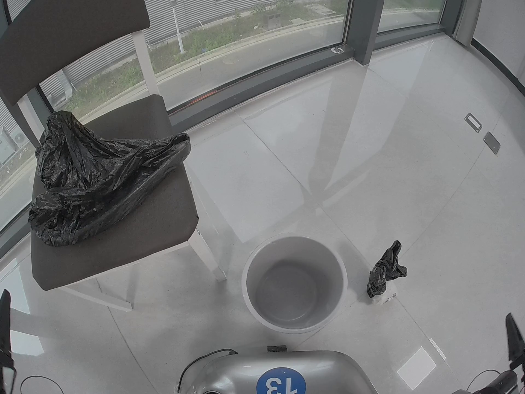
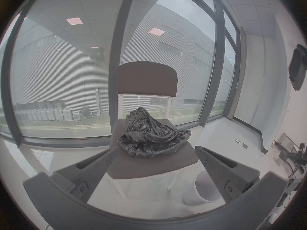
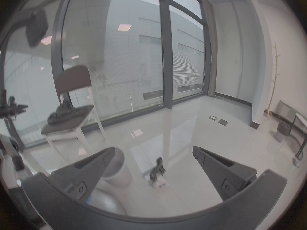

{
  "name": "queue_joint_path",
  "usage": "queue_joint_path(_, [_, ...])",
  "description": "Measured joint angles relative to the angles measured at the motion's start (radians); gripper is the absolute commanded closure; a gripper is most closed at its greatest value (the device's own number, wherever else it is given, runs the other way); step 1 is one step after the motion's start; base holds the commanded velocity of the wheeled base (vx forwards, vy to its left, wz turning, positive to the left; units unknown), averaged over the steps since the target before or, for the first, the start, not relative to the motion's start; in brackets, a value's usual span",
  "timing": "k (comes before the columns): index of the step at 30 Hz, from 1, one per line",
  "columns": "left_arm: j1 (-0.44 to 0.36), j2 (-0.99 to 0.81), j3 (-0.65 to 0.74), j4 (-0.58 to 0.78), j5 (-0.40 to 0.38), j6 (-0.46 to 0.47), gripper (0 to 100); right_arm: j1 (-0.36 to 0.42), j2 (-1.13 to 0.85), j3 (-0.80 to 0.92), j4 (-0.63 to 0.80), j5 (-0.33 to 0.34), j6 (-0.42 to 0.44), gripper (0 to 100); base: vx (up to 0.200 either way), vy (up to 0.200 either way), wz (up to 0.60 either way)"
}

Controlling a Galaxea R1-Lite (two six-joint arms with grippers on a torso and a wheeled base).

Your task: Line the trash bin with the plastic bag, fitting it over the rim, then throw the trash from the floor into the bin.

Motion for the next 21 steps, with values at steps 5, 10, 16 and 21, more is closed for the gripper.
queue_joint_path(5, [-0.031, 0.165, -0.136, 0.001, 0.007, 0.035, 0, 0.035, 0.153, -0.166, -0.002, 0.035, 0.053, 0, 0.0, 0.0, 0.0])
queue_joint_path(10, [-0.051, 0.319, -0.259, 0.019, 0.029, 0.08, 0, 0.087, 0.364, -0.31, 0.013, 0.056, 0.006, 0, 0.0, 0.0, 0.0])
queue_joint_path(16, [-0.051, 0.434, -0.359, 0.089, 0.044, 0.13, 0, 0.127, 0.562, -0.513, 0.188, 0.073, -0.048, 0, 0.0, 0.0, 0.0])
queue_joint_path(21, [-0.037, 0.487, -0.396, 0.154, 0.047, 0.147, 0, 0.167, 0.696, -0.627, 0.215, 0.082, -0.049, 0, 0.0, 0.0, 0.0])
